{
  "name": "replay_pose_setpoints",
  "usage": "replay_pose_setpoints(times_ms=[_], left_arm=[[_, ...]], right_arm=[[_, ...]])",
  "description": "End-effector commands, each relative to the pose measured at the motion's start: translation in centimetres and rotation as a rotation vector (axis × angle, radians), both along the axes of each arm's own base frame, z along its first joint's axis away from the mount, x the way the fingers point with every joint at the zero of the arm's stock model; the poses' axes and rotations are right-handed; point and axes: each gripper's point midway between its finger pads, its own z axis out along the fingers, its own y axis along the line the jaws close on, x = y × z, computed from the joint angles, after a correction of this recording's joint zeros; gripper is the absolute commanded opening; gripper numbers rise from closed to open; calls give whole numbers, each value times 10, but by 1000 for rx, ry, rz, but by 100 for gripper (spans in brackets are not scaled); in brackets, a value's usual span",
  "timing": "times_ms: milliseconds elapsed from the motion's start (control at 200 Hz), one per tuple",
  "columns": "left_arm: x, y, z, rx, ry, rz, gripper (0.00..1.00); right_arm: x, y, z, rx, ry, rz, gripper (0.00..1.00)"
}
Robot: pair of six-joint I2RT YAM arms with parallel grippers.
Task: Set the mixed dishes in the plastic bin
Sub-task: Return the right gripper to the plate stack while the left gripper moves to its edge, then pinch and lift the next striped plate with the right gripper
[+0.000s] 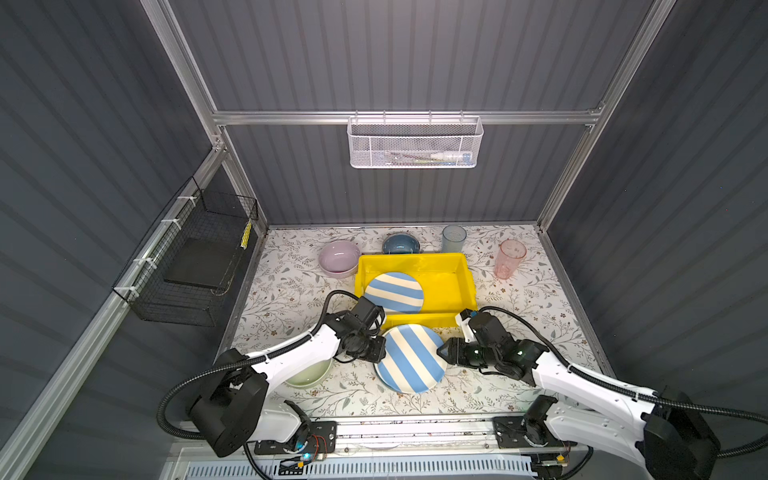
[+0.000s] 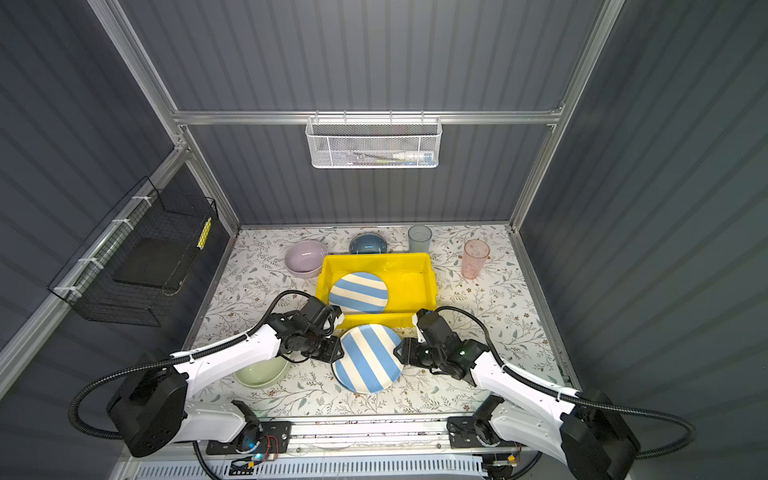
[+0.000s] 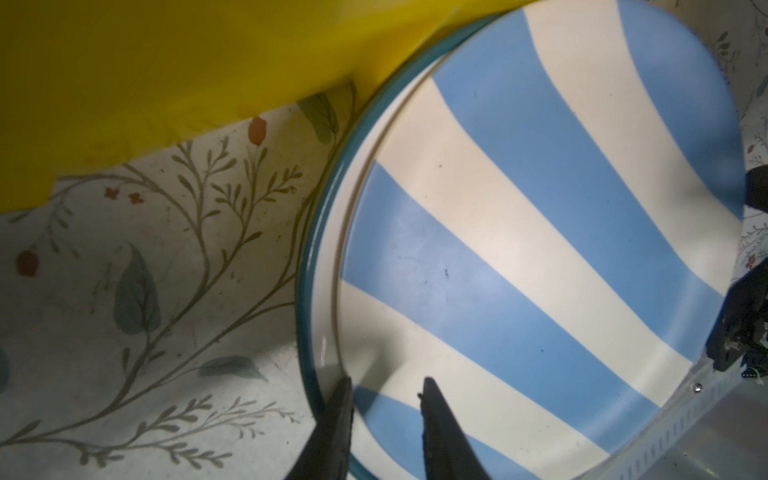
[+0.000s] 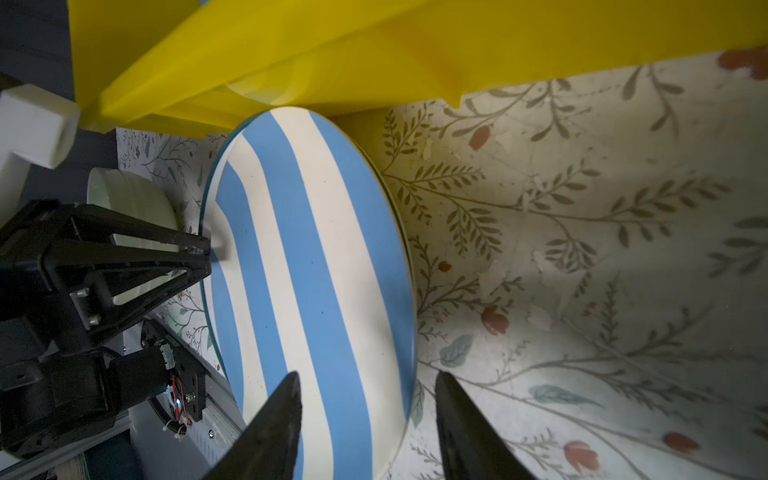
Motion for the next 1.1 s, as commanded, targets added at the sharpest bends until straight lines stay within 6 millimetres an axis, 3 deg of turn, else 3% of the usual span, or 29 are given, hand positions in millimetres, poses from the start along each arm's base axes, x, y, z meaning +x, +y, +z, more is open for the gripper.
replay_pose_setpoints(times_ms=[0, 295, 665, 821, 931, 1096], left_arm=[[-2, 6, -11, 54, 19, 11, 31], [-5, -2, -19, 66, 32, -5, 30], [-7, -25, -21, 31, 37, -44, 30], [-9, -30, -22, 24, 41, -50, 30], [-9, -31, -16, 16, 32, -40, 32], [0, -26, 11, 17, -30, 1, 38]], right_arm=[[0, 1, -4, 0, 0, -2, 52], [-1, 1, -7, 8, 8, -5, 46], [-5, -1, -2, 24, 4, -8, 30], [-6, -3, -1, 31, 2, -17, 18], [-8, -6, 0, 28, 6, -27, 10], [-12, -11, 5, 27, 0, -36, 4]])
